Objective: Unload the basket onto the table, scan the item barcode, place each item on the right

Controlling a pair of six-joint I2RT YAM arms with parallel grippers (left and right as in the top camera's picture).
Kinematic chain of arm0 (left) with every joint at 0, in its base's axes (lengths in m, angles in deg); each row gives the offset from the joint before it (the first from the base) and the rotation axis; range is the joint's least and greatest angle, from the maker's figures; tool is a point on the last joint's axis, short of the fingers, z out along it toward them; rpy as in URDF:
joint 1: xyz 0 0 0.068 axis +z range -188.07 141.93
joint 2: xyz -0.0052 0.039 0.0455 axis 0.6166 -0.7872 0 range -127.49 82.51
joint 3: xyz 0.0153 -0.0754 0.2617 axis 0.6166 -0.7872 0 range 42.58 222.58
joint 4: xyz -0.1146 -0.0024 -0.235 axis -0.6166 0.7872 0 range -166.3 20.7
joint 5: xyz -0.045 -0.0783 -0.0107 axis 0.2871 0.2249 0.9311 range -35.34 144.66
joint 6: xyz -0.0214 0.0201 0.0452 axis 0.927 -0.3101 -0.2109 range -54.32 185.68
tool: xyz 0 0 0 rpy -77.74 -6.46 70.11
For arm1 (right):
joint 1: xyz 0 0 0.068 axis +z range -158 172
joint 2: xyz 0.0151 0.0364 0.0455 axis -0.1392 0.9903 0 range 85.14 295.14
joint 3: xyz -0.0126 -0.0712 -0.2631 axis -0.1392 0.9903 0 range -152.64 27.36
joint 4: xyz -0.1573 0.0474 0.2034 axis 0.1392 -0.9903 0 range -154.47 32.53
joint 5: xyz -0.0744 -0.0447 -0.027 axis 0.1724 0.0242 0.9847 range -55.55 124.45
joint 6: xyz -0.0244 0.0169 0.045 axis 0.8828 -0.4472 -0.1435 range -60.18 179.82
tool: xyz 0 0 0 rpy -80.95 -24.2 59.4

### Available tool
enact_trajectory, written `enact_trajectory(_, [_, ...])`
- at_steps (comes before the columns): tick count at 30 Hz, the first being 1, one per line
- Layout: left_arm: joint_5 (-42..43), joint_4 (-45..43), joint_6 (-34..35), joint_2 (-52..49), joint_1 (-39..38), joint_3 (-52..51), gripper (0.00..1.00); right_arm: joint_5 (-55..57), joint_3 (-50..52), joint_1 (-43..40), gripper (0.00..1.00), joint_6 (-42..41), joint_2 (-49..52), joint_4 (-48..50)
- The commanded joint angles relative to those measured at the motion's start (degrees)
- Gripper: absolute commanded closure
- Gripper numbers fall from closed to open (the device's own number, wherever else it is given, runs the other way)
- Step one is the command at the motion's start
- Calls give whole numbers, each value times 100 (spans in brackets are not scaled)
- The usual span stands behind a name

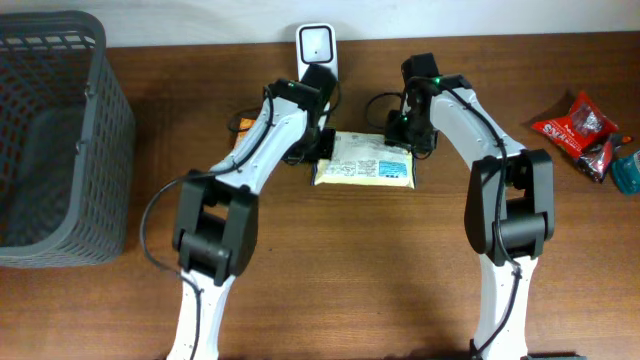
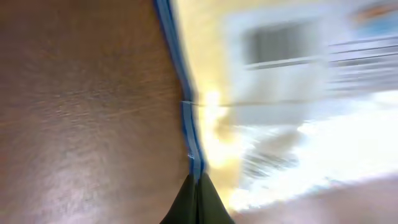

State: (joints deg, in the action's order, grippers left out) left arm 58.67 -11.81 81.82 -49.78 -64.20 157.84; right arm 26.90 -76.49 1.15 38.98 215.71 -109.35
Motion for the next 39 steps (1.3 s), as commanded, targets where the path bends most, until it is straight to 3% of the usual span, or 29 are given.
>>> enact_trajectory(1, [-57,-409,188,623,-35,0,100,-479,-533,22,53,92,4,-216])
enact_trajectory(7, [638,-1141,190,544,-42,-92,100,-599,-1335,22,54,96,-2,-1545])
enact_trajectory(8, [671,-1200,323,520,-46,-214,100,-597,-1294,22,61,160,11,-1751])
enact_trajectory(14, [966,-1698,444,-92,-85,-682,100,-601,-343,26,61,203,11,-1458])
enact_trajectory(16, [505,-1554,446,-273,-33,-682,100,-531,-59,28,59,203,11,-1193])
enact_trajectory(17, [-299,-1300,581,-273,-22,-680,100,-533,85,61,58,295,11,-968])
enact_trajectory(22, [-1945,-643,1056,-243,7,-678,100,-542,295,490,55,560,11,-199])
enact_trajectory(28, [-2131,-144,1161,420,332,-452,100,-81,293,1152,51,-52,11,90])
enact_trajectory(32, [-1838,-146,1099,1003,343,-442,100,-76,291,907,52,-111,-33,-138])
enact_trajectory(34, [-1191,-243,955,979,345,-487,100,-111,291,675,57,-221,-33,-380])
enact_trajectory(37, [48,-758,651,914,302,-813,100,-439,291,542,57,-219,-48,-538])
enact_trajectory(39, [223,-1119,649,907,254,-1110,100,-492,278,544,55,-216,-98,-538])
